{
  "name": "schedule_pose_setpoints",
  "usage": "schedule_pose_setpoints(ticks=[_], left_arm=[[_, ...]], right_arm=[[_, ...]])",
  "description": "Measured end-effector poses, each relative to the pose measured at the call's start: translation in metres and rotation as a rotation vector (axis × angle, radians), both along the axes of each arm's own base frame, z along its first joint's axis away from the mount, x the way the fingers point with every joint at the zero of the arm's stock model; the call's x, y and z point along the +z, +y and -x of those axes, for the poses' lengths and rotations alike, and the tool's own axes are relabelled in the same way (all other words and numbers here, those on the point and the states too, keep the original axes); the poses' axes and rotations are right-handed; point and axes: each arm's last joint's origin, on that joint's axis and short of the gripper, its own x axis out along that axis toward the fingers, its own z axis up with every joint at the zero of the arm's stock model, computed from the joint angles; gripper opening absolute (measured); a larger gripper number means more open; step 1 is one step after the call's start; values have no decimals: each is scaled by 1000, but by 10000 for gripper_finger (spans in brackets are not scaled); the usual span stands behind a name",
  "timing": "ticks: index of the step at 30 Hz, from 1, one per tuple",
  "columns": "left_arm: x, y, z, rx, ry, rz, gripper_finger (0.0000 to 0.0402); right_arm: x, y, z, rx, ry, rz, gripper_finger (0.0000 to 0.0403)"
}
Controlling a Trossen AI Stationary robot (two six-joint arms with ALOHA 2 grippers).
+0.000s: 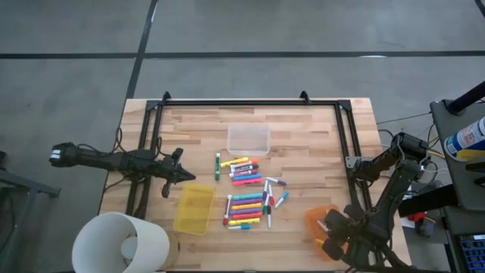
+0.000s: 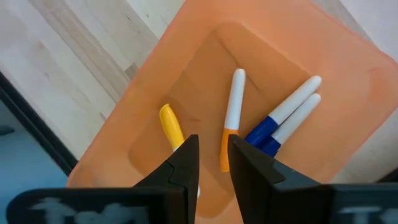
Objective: Pick & Place Markers
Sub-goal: Put the top small blue highlighter pen into the orange bin
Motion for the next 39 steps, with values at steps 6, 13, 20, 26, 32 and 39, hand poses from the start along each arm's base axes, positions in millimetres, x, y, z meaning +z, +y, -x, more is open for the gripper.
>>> schedule_pose_setpoints(ticks=[6,13,20,26,32,39], left_arm=[[0,0,0,0,0,0,0],[0,0,0,0,0,0,0],[0,0,0,0,0,0,0],[0,0,0,0,0,0,0],[0,0,0,0,0,0,0],[0,0,0,0,0,0,0]], right_arm=[[6,2,-1,-1,-6,-13,72],[6,2,-1,-1,-5,-10,73],[6,2,-1,-1,-7,-15,68],[21,4,-7,-2,-23,-42,69],[45,0,-19,24,-34,-25,62],[63,-12,-48,148,-165,76,58]])
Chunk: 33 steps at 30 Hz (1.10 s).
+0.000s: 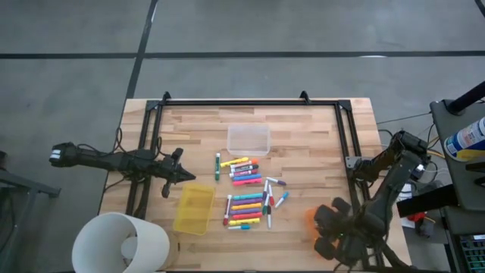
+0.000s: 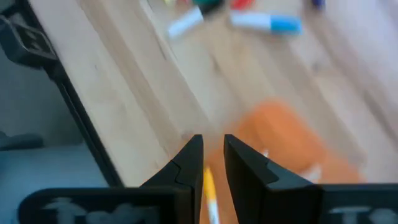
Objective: Pick & Place Markers
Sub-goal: Put the top small blue highlighter pen into the orange bin
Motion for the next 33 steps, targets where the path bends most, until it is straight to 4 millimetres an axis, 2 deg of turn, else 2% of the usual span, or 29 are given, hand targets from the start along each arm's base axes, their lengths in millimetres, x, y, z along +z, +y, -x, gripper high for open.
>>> schedule_pose_setpoints(ticks=[4,9,15,20,27,33], left_arm=[[0,0,0,0,0,0,0],[0,0,0,0,0,0,0],[0,0,0,0,0,0,0],[0,0,0,0,1,0,0],[0,0,0,0,1,0,0],[0,0,0,0,1,0,0]], right_arm=[[2,-14,-26,88,-67,66,74],[-3,-32,-59,188,-86,145,122],[-6,-48,-72,313,-55,249,164],[-12,-63,-80,422,-2,304,168],[-27,-84,-90,578,49,392,153],[-45,-98,-95,664,72,379,138]])
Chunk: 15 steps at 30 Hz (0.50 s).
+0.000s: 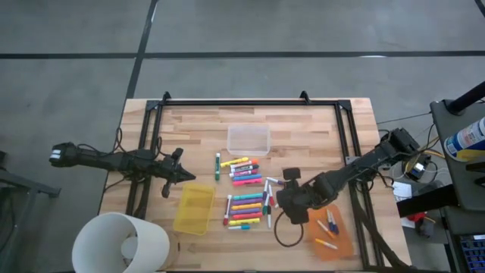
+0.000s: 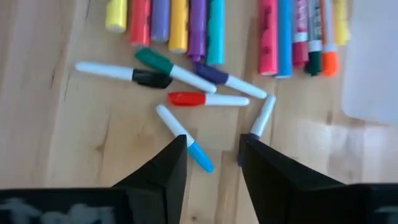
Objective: Pick & Place Markers
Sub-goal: Put the top small blue highlighter pen into the orange bin
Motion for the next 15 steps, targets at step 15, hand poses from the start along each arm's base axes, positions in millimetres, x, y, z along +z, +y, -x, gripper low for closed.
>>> schedule_pose_setpoints(ticks=[15], left_arm=[[0,0,0,0,0,0,0]], right_arm=[[-39,-24,-3,94,22,-72,132]])
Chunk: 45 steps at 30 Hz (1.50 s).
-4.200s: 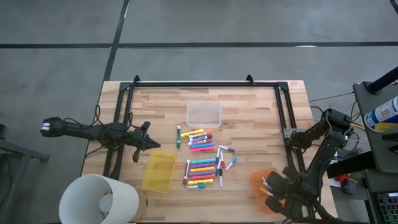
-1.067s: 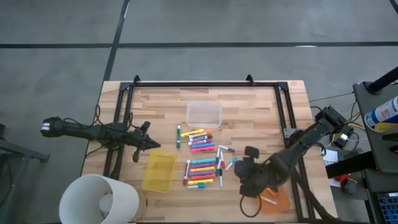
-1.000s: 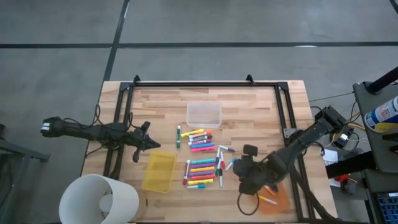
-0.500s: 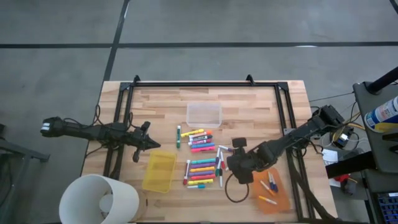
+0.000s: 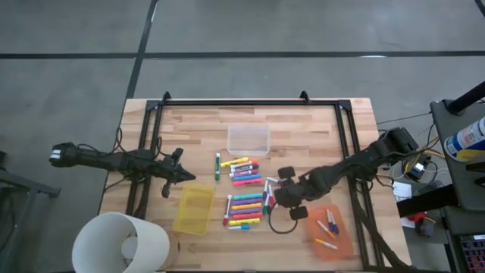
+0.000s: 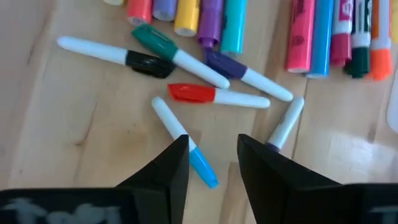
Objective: Pick & Place Markers
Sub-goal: Put the top small blue highlighter pen into the orange bin
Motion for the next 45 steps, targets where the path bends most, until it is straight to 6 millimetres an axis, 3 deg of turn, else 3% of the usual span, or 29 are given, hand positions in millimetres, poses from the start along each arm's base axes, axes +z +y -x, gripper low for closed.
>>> schedule_pose_setpoints(ticks=[16,23,32,38,45], left_arm=[[-1,0,0,0,7,-1,0],[-1,0,0,0,11,-1,0],[-1,0,0,0,11,-1,0],[-1,0,0,0,11,-1,0],[-1,0,0,0,11,-1,0]], right_arm=[[-55,5,-21,72,109,-23,128],[-63,7,-23,73,145,-42,108],[-54,8,-25,29,145,-60,22],[-33,10,-27,-26,136,-82,24],[1,16,-14,-108,63,-134,24]])
